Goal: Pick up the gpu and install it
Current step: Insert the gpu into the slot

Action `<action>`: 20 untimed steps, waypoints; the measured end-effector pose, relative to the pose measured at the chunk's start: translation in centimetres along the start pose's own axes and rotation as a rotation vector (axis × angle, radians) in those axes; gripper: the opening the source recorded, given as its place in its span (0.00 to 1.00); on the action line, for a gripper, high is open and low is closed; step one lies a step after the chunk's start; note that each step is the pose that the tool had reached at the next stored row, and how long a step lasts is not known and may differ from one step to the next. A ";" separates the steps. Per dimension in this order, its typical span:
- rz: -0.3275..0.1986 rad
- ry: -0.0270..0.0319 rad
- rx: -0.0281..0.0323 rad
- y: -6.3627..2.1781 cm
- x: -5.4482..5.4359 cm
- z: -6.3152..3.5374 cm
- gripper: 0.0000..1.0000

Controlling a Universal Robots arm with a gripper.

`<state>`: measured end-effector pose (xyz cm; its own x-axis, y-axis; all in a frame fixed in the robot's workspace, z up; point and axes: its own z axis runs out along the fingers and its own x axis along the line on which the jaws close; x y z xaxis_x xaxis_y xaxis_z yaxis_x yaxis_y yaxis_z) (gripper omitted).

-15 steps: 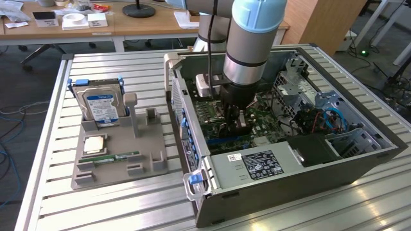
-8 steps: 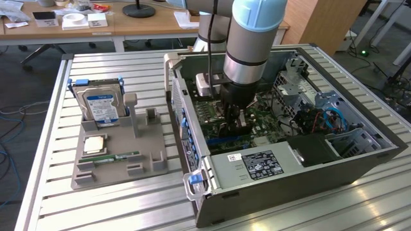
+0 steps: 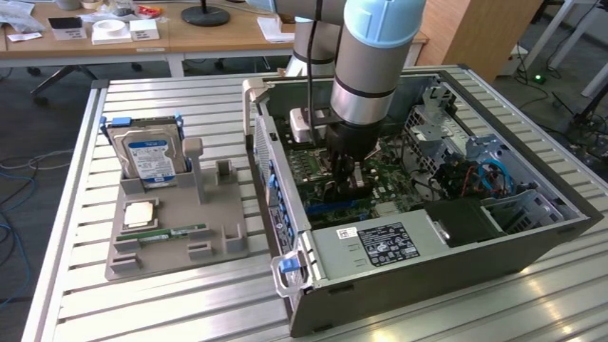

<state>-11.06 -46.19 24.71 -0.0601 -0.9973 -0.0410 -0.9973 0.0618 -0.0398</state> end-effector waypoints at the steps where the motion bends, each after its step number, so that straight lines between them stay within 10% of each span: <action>1: 0.000 -0.0001 0.0001 0.00 0.0 0.00 0.26; 20: 0.015 0.0024 0.0006 0.05 0.0 -0.01 0.26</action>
<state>-11.12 -46.21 24.72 -0.0747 -0.9964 -0.0392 -0.9963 0.0763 -0.0399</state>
